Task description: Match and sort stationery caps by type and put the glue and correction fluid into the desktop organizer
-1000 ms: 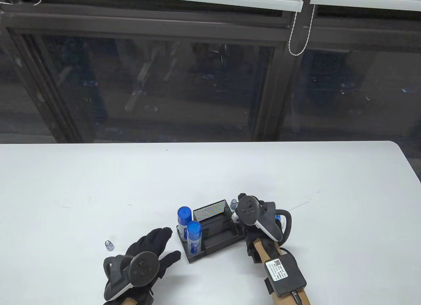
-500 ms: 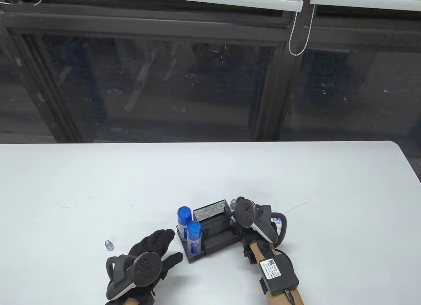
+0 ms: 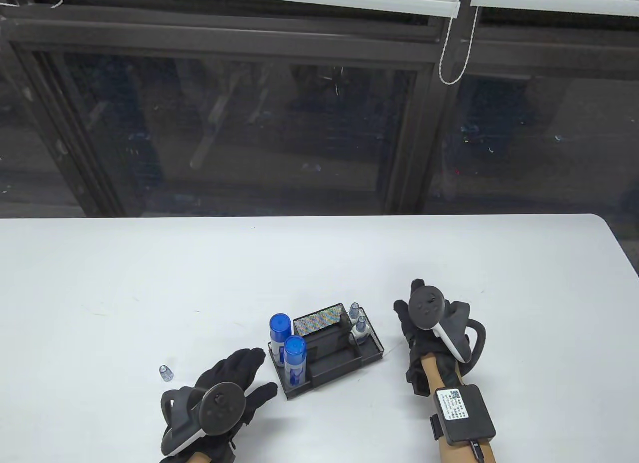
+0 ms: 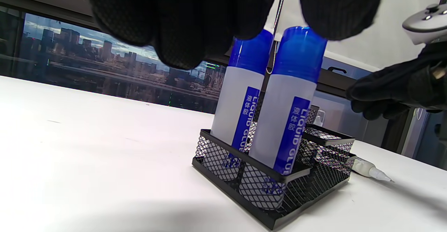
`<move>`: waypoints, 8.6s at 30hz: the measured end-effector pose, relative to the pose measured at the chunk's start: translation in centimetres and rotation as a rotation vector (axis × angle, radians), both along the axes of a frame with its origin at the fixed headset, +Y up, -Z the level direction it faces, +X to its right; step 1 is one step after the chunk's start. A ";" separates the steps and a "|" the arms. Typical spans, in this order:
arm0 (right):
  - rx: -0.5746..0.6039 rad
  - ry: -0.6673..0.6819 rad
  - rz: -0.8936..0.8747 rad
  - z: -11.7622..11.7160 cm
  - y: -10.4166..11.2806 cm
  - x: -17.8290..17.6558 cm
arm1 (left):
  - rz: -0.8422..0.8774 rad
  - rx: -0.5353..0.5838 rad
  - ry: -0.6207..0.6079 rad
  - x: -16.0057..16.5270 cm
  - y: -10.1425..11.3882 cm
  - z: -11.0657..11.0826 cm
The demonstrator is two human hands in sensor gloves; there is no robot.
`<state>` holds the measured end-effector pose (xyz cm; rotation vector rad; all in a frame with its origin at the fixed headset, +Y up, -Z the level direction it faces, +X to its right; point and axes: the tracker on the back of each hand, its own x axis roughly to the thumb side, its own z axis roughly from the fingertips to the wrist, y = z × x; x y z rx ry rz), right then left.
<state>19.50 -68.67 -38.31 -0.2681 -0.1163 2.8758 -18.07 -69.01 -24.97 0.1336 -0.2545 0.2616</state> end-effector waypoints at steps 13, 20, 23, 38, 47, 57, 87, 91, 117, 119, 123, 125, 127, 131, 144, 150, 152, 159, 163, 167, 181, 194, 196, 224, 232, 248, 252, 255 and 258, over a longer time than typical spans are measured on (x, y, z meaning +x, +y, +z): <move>-0.282 -0.017 0.145 -0.4 -7.4 0.1 | -0.013 -0.011 -0.002 0.2 -0.1 0.0; -0.347 -0.016 0.176 -1.0 -9.1 -0.6 | -0.019 -0.018 -0.007 0.4 -0.2 0.0; -0.306 -0.021 0.188 -1.0 -9.2 -0.9 | -0.023 -0.024 -0.008 0.5 -0.3 0.0; -0.210 0.012 0.177 -0.2 -7.2 -0.8 | -0.015 -0.029 -0.006 0.5 -0.2 0.0; -0.026 0.124 -0.217 3.6 -0.8 -1.3 | 0.000 0.022 -0.010 0.6 0.5 0.4; -0.064 0.442 -0.685 9.3 1.0 -5.3 | -0.019 0.134 -0.102 2.8 1.3 1.9; -0.328 0.610 -0.997 13.3 -3.1 -9.5 | -0.082 0.328 -0.477 7.8 0.2 3.9; -0.347 0.620 -1.022 13.3 -3.3 -9.5 | -0.061 0.309 -0.449 7.3 0.2 3.6; -0.100 0.654 -1.032 14.1 -2.4 -9.8 | 0.353 0.074 -0.241 6.6 -0.5 2.8; -0.097 0.626 -1.004 14.3 -2.5 -9.9 | 0.284 0.106 -0.229 7.2 -0.6 3.0; -0.119 0.621 -0.922 14.7 -2.7 -10.5 | 0.263 0.132 -0.227 7.8 -0.7 3.2; -0.144 0.646 -0.940 14.6 -2.9 -10.8 | 0.240 0.160 -0.237 8.1 -0.5 3.5; -0.170 0.653 -0.991 14.6 -3.2 -10.8 | 0.206 0.186 -0.234 8.3 -0.4 3.7; -0.144 0.613 -0.977 14.3 -3.0 -10.3 | 0.169 0.206 -0.238 8.2 -0.1 4.0; -0.039 0.538 -0.742 14.5 -1.6 -9.0 | 0.041 0.260 -0.071 2.7 1.7 2.2; -0.024 0.557 -0.728 14.5 -1.4 -8.8 | 0.006 0.213 0.164 -4.6 2.2 0.0; 0.007 0.538 -0.719 14.5 -1.2 -8.6 | -0.025 0.149 0.269 -7.3 1.4 -0.8; 0.040 0.525 -0.731 14.2 -1.0 -7.9 | -0.029 -0.184 0.514 -14.2 -2.8 -3.0; 0.033 0.514 -0.749 13.9 -1.3 -7.7 | -0.114 -0.245 0.530 -14.1 -4.9 -3.7; 0.008 0.510 -0.763 13.7 -1.7 -7.6 | -0.220 -0.228 0.516 -13.0 -6.4 -4.1; -0.026 0.499 -0.766 13.4 -2.1 -7.5 | -0.303 -0.118 0.465 -10.5 -5.8 -4.3; -0.025 0.526 -0.754 13.6 -2.0 -7.8 | 0.435 0.244 -0.147 1.7 8.8 0.3; -0.026 0.534 -0.747 13.6 -1.9 -7.9 | 0.485 0.209 -0.211 4.4 8.4 0.5; 0.011 0.523 -0.683 13.8 -1.7 -7.8 | 0.199 0.278 -0.382 10.8 5.8 1.9; 0.093 0.507 -0.638 13.9 -1.4 -7.3 | 0.166 0.346 -0.368 11.3 5.5 2.5; 0.101 0.592 -0.651 14.1 -1.5 -7.8 | 0.137 0.344 -0.334 11.7 5.4 3.0; 0.115 0.574 -0.590 14.2 -1.3 -7.7 | 0.168 0.325 -0.326 11.2 5.5 2.9; 0.119 0.546 -0.591 13.8 -1.4 -7.1 | 0.156 0.323 -0.300 10.4 6.1 2.5; 0.098 0.525 -0.655 13.4 -1.5 -6.3 | 0.099 0.378 -0.215 8.6 7.2 1.9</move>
